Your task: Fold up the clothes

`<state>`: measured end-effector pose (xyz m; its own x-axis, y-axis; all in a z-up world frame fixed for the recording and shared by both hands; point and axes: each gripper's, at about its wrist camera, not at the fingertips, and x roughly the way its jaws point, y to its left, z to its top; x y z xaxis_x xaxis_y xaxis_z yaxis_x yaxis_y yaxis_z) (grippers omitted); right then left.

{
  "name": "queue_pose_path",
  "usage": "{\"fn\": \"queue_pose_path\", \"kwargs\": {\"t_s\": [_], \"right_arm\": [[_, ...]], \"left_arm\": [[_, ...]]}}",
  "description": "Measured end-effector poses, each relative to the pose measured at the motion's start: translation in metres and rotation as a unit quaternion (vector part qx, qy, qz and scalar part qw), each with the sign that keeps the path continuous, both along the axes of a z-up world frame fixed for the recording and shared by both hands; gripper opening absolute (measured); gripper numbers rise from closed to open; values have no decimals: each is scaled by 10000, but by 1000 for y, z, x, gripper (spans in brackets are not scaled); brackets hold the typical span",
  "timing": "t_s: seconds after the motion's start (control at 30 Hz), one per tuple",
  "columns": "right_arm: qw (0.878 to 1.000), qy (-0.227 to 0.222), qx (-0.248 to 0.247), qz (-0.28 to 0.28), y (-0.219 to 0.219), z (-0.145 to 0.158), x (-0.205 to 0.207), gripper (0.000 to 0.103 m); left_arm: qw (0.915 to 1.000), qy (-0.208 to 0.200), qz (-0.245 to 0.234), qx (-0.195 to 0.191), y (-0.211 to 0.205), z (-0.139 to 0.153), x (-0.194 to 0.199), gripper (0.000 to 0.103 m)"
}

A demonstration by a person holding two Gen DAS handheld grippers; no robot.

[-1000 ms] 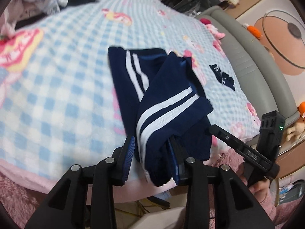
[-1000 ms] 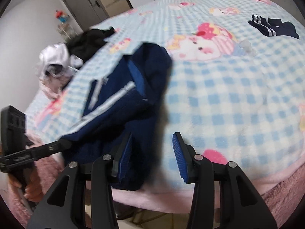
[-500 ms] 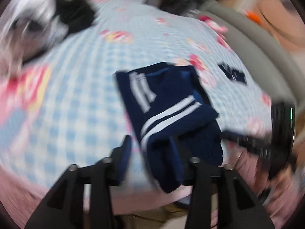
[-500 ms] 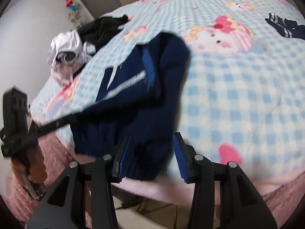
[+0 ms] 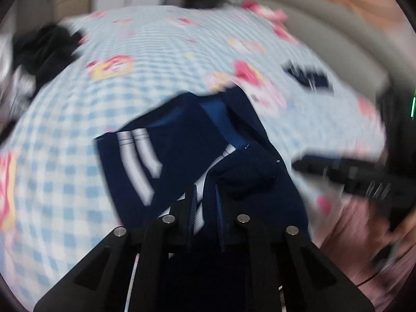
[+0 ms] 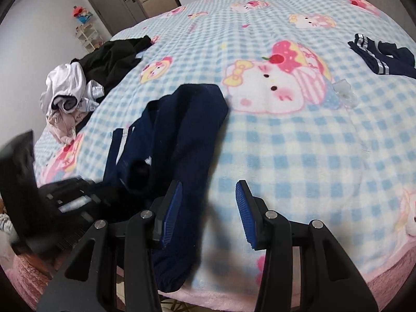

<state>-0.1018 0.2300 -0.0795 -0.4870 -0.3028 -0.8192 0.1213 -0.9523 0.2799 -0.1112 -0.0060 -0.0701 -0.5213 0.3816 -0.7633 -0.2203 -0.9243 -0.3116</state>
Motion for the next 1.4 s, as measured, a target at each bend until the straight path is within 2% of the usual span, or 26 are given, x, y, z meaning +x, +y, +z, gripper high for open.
{"fn": "queue_pose_path", "kwargs": {"t_s": [0.1, 0.2, 0.23, 0.27, 0.3, 0.37, 0.43, 0.53, 0.57, 0.6, 0.63, 0.7, 0.73, 0.77, 0.8, 0.87, 0.9, 0.97, 1.0, 1.07, 1.13, 1.2, 1.27, 1.33, 1.4], "right_arm": [[9999, -102, 55, 24, -2, -6, -8, 44], [9998, -84, 147, 55, -5, -6, -18, 44], [9997, -18, 222, 56, -6, -3, -22, 44], [9995, 48, 296, 57, -7, 0, -26, 44], [9993, 114, 365, 55, -8, 3, -31, 44], [9990, 215, 390, 55, -10, 7, -45, 45], [9989, 294, 367, 65, -11, 9, -63, 54], [9998, 138, 142, -54, -10, -6, -99, 55], [9999, 29, 34, -98, -9, -13, -111, 55], [9996, -180, -156, -146, -6, -24, -123, 55], [9985, -376, -354, -185, -4, -34, -133, 55], [9942, -655, -827, -194, -1, -46, -141, 54], [9921, -724, -1017, -150, -1, -49, -142, 44], [9938, -480, -1001, 112, -9, -40, -135, 39], [9944, -246, -959, 375, -17, -31, -128, 36], [9925, 64, -654, 1026, -40, -15, -107, 36], [9891, 127, -594, 1342, -49, -11, -98, 36], [9819, 216, -557, 1796, -63, -3, -83, 36], [9799, 264, -524, 1909, -65, 0, -78, 36], [9798, 330, -484, 1913, -65, 0, -75, 36], [9807, 304, -489, 1867, -62, -3, -76, 39], [9773, 104, -543, 2046, -65, -10, -77, 39], [9750, 47, -374, 2189, -74, -15, -75, 39], [9812, 13, -390, 1892, -66, -20, -80, 39], [9862, -30, -430, 1598, -58, -26, -85, 39]], "left_arm": [[9969, -247, 655, 358, -31, -7, -10, 14], [9936, -336, 1073, 51, -56, -10, -13, 16], [9937, -398, 1037, 127, -61, -10, -15, 18], [9943, -455, 932, 264, -64, -11, -18, 24], [9947, -492, 817, 396, -68, -11, -22, 35], [9954, -522, 528, 601, -69, -11, -31, 47], [9947, -657, 443, 653, -67, -18, -41, 47], [9926, -875, 440, 720, -64, -32, -57, 47], [9915, -943, 487, 755, -65, -37, -61, 40], [9910, -945, 539, 778, -65, -38, -62, 23], [9914, -889, 583, 767, -66, -38, -63, 19], [9948, -529, 647, 585, -65, -27, -57, 15], [9955, -394, 727, 470, -67, -21, -53, 15], [9950, -386, 803, 447, -70, -19, -52, 15], [9940, -469, 813, 564, -74, -21, -53, 15], [9910, -656, 839, 812, -82, -27, -56, 18], [9882, -806, 869, 973, -86, -35, -59, 29], [9828, -1023, 848, 1282, -91, -49, -64, 45], [9818, -1050, 832, 1345, -89, -53, -66, 45], [9809, -1084, 800, 1405, -84, -60, -69, 45], [9851, -1004, 785, 1151, -74, -61, -72, 45], [9867, -926, 808, 1063, -68, -61, -73, 45], [9872, -860, 816, 1064, -66, -62, -72, 45], [9875, -799, 809, 1088, -65, -63, -72, 42], [9896, -742, 773, 956, -62, -64, -72, 41]]}}
